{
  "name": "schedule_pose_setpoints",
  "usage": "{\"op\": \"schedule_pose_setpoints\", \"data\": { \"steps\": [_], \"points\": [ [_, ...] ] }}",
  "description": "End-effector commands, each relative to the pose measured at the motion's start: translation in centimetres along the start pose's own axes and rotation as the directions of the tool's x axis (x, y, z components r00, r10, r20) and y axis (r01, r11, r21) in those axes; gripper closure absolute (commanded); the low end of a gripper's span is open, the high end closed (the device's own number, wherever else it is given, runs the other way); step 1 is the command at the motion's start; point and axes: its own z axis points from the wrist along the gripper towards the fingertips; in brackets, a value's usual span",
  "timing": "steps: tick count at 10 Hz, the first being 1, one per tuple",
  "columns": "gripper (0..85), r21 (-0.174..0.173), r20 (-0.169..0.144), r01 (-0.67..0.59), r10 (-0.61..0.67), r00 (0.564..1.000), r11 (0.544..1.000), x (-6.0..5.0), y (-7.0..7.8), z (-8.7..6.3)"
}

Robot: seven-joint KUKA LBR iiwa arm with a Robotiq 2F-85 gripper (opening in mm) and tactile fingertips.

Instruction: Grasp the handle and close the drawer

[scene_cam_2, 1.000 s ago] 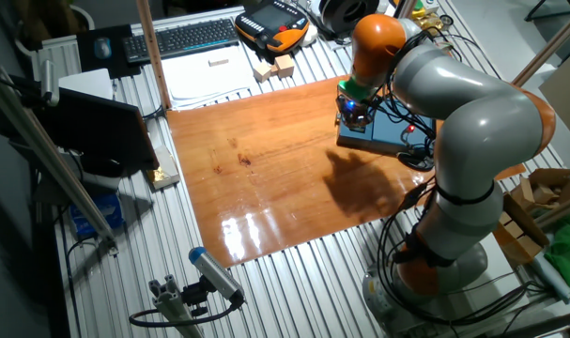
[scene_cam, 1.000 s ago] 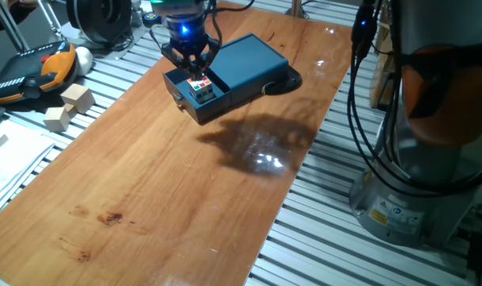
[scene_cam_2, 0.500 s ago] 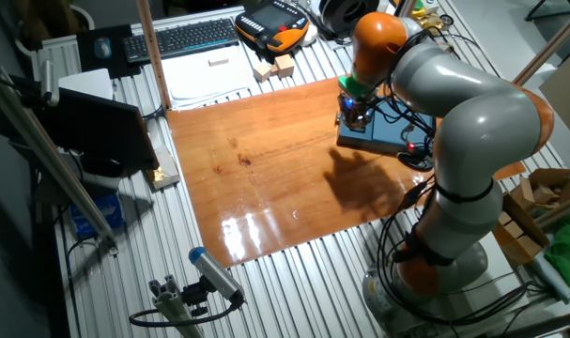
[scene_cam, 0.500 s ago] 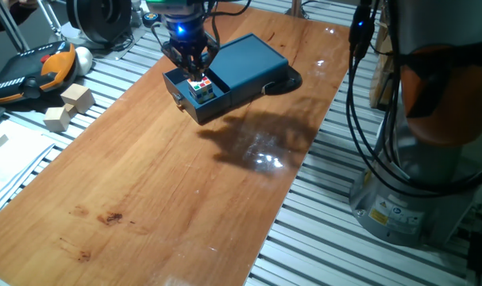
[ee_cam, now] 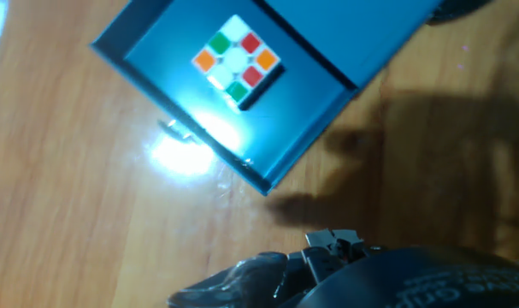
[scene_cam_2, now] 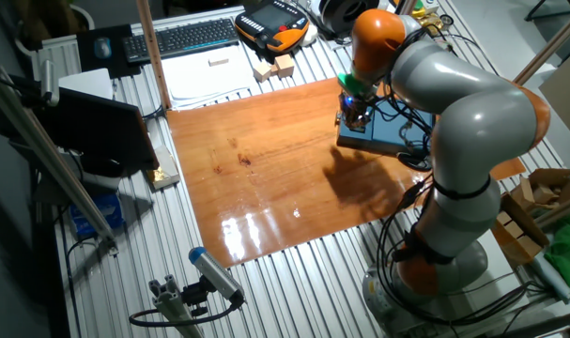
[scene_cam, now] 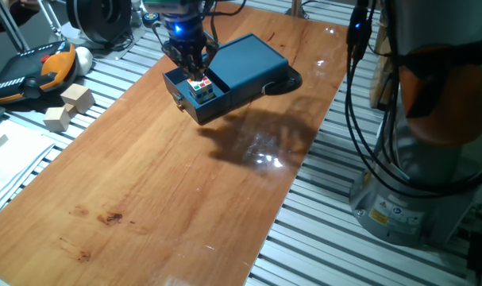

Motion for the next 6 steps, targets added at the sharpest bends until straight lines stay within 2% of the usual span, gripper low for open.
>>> {"op": "schedule_pose_setpoints", "data": {
  "steps": [1,2,3,6],
  "points": [
    [81.7,0.002,-0.017,-0.129,0.129,0.992,0.992,-0.07,-0.07,0.0],
    [83.0,-0.022,-0.029,-0.209,0.208,0.978,0.978,-0.29,-0.14,0.09],
    [83.0,-0.034,-0.035,-0.221,0.22,0.975,0.975,-0.37,-0.22,0.05],
    [83.0,-0.094,-0.015,-0.281,0.281,0.96,0.955,-0.48,-0.15,-0.04]
  ]
}}
